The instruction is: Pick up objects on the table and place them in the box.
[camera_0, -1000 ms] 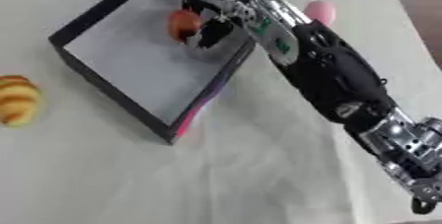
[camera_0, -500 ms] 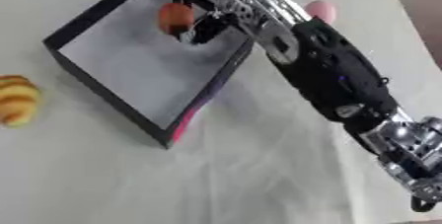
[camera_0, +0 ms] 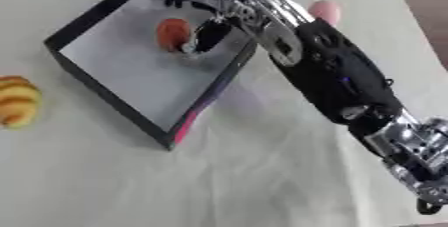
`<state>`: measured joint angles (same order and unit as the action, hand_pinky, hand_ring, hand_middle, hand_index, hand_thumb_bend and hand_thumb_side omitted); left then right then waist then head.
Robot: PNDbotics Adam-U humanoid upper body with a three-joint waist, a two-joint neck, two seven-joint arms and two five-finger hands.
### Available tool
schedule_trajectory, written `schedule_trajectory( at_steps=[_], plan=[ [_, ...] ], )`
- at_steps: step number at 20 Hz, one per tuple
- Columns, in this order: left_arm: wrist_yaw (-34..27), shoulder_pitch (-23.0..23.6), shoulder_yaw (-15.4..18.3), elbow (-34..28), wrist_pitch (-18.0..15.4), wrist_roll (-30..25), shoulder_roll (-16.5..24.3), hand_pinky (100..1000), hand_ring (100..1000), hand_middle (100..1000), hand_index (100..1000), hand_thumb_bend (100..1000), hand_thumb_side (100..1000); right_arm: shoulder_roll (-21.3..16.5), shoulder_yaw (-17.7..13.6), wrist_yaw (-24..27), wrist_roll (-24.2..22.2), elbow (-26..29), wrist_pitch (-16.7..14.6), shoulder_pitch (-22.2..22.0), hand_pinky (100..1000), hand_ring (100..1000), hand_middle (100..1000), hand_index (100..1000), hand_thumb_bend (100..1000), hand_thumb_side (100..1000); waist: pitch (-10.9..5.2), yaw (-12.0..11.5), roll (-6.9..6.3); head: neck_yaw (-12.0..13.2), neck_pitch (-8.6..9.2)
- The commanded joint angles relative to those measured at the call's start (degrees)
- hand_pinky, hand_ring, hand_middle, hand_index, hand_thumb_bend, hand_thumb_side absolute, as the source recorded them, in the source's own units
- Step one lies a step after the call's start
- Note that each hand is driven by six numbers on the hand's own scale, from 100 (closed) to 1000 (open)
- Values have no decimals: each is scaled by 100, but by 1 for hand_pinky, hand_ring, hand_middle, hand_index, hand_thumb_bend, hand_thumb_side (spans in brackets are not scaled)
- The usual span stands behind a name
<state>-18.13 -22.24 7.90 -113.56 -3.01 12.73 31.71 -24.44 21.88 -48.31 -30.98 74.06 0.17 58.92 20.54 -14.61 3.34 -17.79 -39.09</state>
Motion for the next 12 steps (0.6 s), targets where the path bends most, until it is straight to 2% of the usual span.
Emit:
schedule_trajectory(
  at_steps=[1,6,7,10,12],
  plan=[
    [11,-41,16,-103,9,6,99,912,922,923,835,160,741,-122,-98,99,-42,124,-34,76,904,876,762,878,349,387,-186,-1,-9,-12,40],
    [14,-22,46,-103,-12,58,122,911,921,923,834,159,736,-301,-234,427,60,418,92,89,901,866,749,871,303,307,-205,29,-18,-2,30],
    [17,-13,65,-103,-20,88,131,911,921,923,834,160,733,-388,-276,520,94,536,138,99,898,860,740,868,277,248,-213,40,-17,4,27],
    [32,53,183,-103,-34,272,173,911,921,923,834,164,729,-861,-576,1063,307,1128,350,145,898,850,726,861,241,150,-249,109,-13,49,19],
    [34,106,243,-103,-27,403,196,911,921,924,835,166,730,-1292,-788,1577,421,1560,544,128,898,849,724,859,242,137,-269,162,-9,93,19]
  ],
)
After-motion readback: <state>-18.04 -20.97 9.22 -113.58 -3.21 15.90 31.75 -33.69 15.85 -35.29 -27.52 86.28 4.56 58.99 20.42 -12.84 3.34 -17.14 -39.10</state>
